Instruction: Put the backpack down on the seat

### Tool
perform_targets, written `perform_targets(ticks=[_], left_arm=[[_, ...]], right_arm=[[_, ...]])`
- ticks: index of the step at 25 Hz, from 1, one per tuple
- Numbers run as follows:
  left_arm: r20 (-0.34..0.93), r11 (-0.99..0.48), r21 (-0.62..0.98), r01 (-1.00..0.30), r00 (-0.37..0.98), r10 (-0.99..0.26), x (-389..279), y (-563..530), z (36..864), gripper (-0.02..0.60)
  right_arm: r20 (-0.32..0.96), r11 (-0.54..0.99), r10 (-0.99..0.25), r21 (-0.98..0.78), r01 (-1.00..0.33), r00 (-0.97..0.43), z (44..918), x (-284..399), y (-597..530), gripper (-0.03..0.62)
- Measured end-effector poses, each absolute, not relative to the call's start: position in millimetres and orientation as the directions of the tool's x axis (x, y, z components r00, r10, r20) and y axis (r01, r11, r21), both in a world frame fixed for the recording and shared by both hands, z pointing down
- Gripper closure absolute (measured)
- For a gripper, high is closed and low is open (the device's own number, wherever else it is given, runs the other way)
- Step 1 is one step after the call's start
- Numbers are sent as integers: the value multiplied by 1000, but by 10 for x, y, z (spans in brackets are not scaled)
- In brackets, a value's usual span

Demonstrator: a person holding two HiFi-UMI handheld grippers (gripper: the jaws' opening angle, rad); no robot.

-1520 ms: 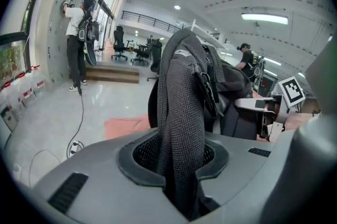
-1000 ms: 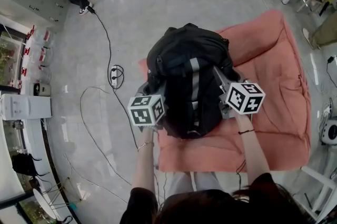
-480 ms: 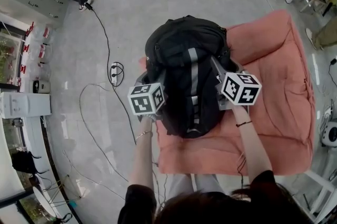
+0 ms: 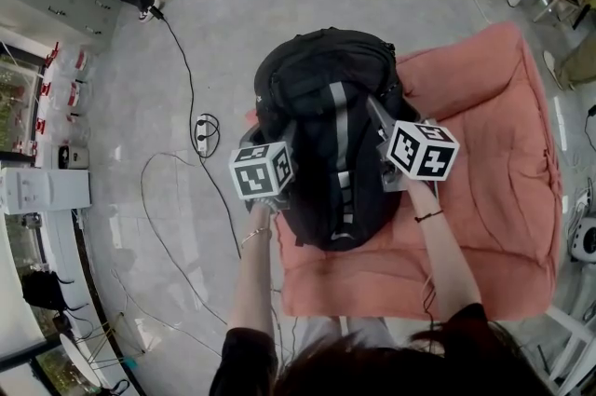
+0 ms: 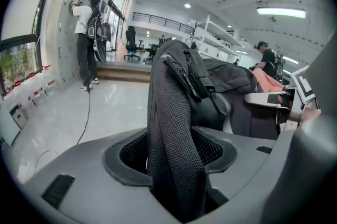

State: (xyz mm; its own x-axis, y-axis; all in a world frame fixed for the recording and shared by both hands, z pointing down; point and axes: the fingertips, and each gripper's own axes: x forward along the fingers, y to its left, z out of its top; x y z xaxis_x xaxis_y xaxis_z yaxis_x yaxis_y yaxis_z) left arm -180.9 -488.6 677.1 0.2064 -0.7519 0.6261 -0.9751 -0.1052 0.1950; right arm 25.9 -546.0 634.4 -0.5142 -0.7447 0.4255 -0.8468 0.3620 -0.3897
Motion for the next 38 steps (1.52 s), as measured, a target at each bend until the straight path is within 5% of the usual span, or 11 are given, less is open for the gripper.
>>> perform_targets(ticks=[6,19,23,28,38], left_arm=[[632,-62,206,-977,180,-754,-1880,-4823,6841,281],[539,-89,142,-986,152,-828,-1917,-4506,6284,290],[499,-91,131,-987,145,-855,-1886,-4345,6012,350],[455,-117,111,-987,155,-877,-1792,-4171,5659,470],[374,-137,122,-983,173,-911,-1668,-3645,5002,545]], right_arm=[[409,347,-756,-411,-843,-510,6336,271,-5489,361],[326,354,-816,-369,-859,-477,5872,411,-5255,358],[299,368,-830,-342,-865,-472,5616,431,-5097,368],[287,408,-827,-285,-867,-484,5375,396,-4878,511],[245,469,-812,-266,-842,-529,4834,415,-4261,571]])
